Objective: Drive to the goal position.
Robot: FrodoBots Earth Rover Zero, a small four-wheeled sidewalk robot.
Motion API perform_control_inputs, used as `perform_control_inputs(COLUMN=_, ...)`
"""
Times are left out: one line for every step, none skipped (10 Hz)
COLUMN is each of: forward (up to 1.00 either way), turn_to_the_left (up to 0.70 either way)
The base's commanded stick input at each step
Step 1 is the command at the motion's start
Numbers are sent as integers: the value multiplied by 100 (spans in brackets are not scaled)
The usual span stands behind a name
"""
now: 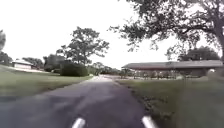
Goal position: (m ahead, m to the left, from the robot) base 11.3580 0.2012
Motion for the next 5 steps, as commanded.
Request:
perform_control_inputs(forward=69, turn_to_the_left=6)
perform_control_inputs(forward=69, turn_to_the_left=3)
perform_control_inputs(forward=69, turn_to_the_left=3)
perform_control_inputs(forward=69, turn_to_the_left=3)
perform_control_inputs(forward=69, turn_to_the_left=3)
